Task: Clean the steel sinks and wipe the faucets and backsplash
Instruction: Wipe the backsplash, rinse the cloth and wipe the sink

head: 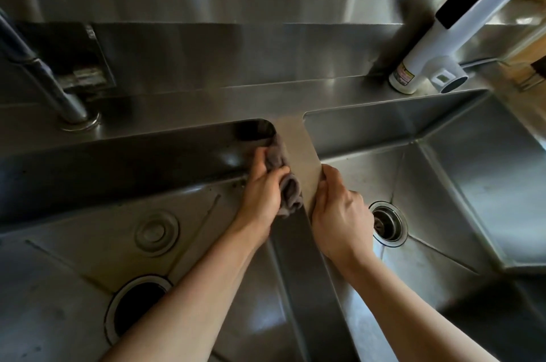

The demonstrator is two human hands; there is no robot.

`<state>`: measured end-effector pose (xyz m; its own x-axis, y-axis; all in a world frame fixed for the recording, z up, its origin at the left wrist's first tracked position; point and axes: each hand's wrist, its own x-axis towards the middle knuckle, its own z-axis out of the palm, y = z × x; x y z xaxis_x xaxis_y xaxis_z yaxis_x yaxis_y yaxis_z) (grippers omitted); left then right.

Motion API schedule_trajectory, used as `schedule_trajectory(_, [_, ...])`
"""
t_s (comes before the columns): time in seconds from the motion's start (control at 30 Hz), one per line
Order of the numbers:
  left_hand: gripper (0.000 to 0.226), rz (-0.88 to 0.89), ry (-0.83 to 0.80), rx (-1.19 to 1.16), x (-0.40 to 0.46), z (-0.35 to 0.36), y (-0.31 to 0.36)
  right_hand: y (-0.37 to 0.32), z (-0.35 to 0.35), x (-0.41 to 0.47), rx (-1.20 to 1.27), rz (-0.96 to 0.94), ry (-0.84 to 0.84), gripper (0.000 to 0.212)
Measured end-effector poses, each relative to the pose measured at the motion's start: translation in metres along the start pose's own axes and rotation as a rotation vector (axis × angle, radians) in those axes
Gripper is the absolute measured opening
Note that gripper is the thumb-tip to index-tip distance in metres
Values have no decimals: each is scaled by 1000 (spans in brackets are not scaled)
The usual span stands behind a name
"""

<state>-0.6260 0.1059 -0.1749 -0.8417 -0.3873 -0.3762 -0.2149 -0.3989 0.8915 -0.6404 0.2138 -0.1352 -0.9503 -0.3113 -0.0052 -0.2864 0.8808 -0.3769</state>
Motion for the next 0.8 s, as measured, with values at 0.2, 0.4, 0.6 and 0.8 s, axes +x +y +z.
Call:
schedule_trajectory(0.2, [20, -166, 255, 9, 32, -6, -51, 1, 2, 3, 10, -24, 41, 21])
schedule_trajectory(0.4, [40, -430, 262, 73, 33, -14, -96, 5, 4, 4, 37, -65, 67, 18])
schedule_trajectory(0.6, [17, -257, 229, -98, 29, -9, -43, 9, 2, 5, 101, -15, -24, 23])
schedule_trajectory(0.8, [21, -3, 133, -36, 26, -5, 22, -1, -13, 25, 178, -104, -70, 44])
